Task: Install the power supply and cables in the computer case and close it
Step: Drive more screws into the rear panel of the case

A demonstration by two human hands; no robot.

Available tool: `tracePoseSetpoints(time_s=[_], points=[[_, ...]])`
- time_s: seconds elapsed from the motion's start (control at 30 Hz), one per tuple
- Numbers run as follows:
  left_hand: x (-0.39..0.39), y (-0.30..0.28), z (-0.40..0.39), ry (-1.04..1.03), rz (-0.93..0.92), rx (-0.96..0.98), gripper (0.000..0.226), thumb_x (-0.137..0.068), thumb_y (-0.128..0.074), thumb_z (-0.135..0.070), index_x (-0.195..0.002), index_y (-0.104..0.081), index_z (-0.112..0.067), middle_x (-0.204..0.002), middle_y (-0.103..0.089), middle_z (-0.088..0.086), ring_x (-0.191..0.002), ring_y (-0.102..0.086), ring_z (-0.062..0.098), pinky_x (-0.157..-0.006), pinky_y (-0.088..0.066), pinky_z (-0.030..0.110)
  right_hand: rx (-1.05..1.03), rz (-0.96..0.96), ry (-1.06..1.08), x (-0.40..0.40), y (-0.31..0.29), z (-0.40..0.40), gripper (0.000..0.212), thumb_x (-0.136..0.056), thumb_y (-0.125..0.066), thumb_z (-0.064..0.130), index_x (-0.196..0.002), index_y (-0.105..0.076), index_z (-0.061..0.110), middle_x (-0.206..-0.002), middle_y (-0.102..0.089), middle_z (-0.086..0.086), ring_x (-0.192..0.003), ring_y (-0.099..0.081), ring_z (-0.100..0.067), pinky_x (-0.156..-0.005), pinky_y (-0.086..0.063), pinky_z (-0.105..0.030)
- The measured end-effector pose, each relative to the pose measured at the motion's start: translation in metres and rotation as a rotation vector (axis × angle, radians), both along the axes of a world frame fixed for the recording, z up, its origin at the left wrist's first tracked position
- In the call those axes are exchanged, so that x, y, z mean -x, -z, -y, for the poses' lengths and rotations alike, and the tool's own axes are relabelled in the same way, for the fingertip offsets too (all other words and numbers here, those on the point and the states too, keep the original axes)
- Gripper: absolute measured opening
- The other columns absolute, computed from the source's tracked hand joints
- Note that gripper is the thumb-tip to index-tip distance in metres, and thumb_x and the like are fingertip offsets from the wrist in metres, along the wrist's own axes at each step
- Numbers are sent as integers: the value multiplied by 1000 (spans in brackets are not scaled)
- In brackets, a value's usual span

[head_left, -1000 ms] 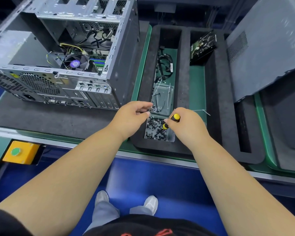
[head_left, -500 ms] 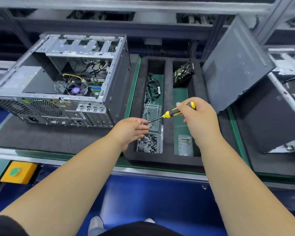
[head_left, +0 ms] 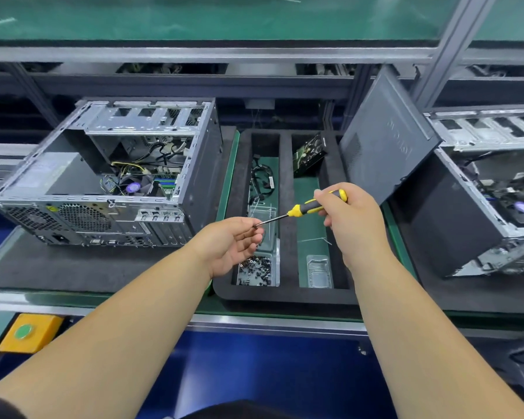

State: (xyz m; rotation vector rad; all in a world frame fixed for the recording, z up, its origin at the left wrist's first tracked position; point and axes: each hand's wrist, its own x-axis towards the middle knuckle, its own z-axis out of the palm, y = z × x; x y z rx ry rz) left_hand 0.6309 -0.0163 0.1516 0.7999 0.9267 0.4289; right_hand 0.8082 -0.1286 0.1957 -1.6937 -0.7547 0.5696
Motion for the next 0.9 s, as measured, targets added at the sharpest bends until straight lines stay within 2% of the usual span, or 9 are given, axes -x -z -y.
tracePoseSetpoints(time_s=[0.4, 0.6, 0.7, 0.77, 0.9], points=[[5, -8, -5, 41, -11, -96, 11, -97, -56, -15, -87, -61, -13, -71, -60, -4, -63, -55, 6, -61, -50, 19, -37, -15, 6, 3, -7, -5, 22, -80, -61, 42, -78, -62, 20, -60, -56, 6, -56, -48, -8, -60, -46, -33], [13, -20, -7, 56, -17, -155, 15, -98, -55, -17, -87, -63, -11, -66, -61, -6, -58, -55, 4, -56, -49, 16, -75, -20, -18, 10, -17, -7, 15, -84, -59, 38, -71, -65, 33, -61, -63, 15, -57, -51, -5, -60, -47, -30], [20, -30, -9, 57, -42, -191, 20, -99, -54, -22, -84, -63, -11, -63, -59, -7, -54, -53, 2, -54, -48, 14, -109, -13, -61, 16, -23, -9, 17, -88, -58, 34, -73, -65, 31, -61, -64, 18, -55, -47, -5, -58, -44, -29], [27, -38, -11, 22, -71, -240, 22, -99, -54, -23, -83, -63, -12, -62, -58, -8, -52, -52, 1, -52, -48, 13, -115, 3, -97, 22, -28, -12, 17, -89, -57, 34, -74, -65, 30, -63, -65, 17, -55, -48, -4, -57, -44, -29], [43, -52, -20, -91, -122, -407, 21, -98, -55, -18, -80, -63, -12, -64, -59, -5, -52, -53, 0, -49, -46, 11, -132, 31, -151, 37, -35, -23, 16, -88, -57, 40, -75, -67, 42, -63, -62, 16, -58, -51, -3, -59, -46, -30]])
